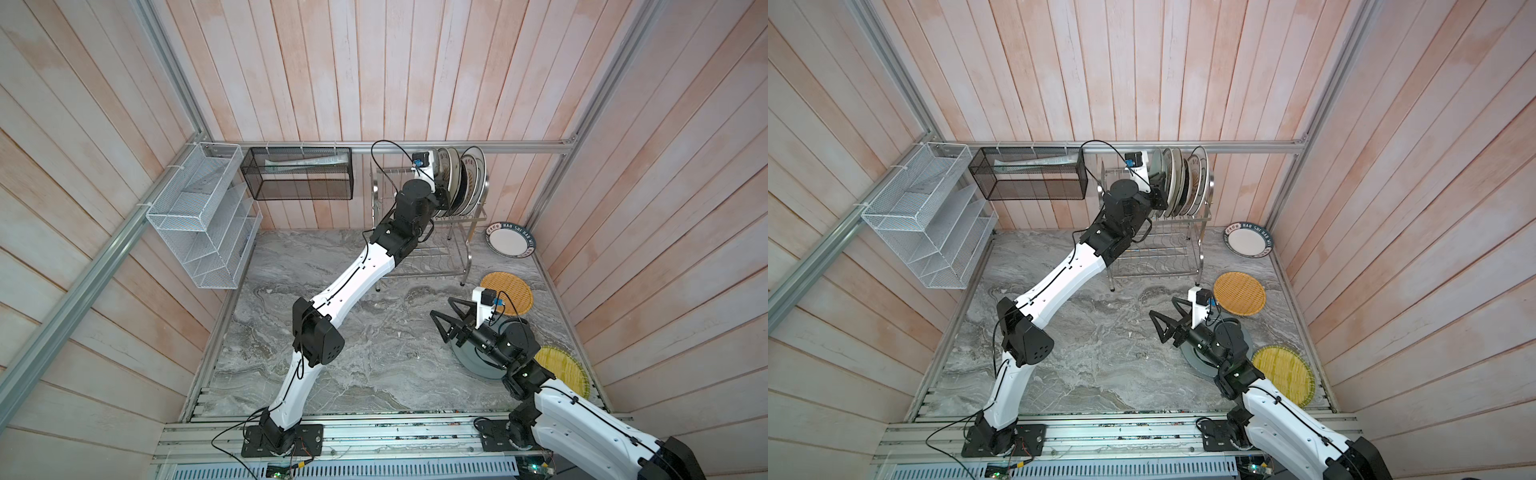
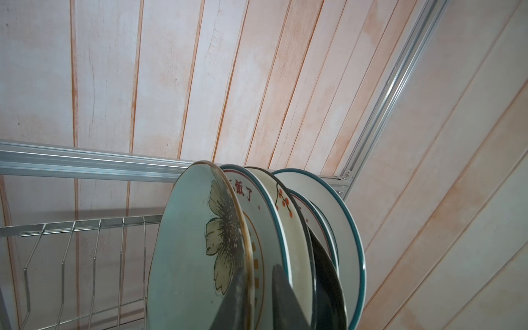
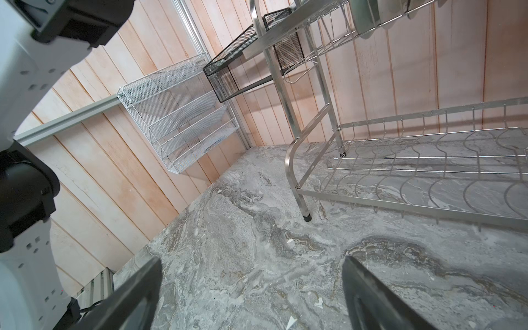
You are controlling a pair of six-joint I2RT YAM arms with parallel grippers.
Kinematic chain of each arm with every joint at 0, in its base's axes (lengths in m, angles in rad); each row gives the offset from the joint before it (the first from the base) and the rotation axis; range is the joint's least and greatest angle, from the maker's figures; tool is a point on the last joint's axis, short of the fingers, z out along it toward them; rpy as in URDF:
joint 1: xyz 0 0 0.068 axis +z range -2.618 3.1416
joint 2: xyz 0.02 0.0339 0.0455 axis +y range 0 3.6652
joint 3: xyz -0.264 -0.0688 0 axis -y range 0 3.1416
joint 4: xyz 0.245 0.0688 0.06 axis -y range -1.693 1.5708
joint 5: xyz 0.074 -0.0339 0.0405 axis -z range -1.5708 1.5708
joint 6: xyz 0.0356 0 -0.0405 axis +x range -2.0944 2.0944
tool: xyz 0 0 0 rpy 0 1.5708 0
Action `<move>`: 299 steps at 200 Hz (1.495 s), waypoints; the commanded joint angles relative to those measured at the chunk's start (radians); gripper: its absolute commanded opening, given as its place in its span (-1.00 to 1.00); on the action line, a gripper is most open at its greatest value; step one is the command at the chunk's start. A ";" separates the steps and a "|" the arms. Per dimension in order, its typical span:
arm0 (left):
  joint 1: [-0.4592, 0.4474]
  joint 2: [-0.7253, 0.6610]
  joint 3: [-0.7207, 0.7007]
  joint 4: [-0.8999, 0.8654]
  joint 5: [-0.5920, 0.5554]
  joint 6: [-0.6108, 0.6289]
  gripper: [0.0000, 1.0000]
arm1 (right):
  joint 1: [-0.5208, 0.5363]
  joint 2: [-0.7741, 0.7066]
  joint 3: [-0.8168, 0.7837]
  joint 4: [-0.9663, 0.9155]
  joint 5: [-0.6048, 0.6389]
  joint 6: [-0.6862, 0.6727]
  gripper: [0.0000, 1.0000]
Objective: Load plates into a dish rack
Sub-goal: Place the plate on the dish rack, then move the plate to the center of the table.
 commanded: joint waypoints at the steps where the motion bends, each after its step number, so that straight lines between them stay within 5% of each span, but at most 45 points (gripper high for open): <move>1: -0.002 0.022 0.036 0.029 0.015 0.018 -0.58 | 0.008 -0.006 0.013 0.019 0.004 0.002 0.96; 85: 0.005 -0.063 0.019 0.014 0.039 0.004 -0.43 | 0.008 -0.020 0.013 0.007 0.014 -0.008 0.96; 148: 0.045 -0.256 -0.150 0.020 0.134 -0.051 -0.43 | 0.008 -0.019 0.014 -0.009 0.036 -0.027 0.96; 219: 0.141 -0.693 -0.700 0.104 0.350 -0.070 -0.43 | 0.008 -0.029 0.019 -0.025 0.072 -0.028 0.96; 299: 0.184 -1.255 -1.314 0.087 0.653 0.070 -0.28 | 0.005 -0.082 0.101 -0.219 0.102 0.020 0.95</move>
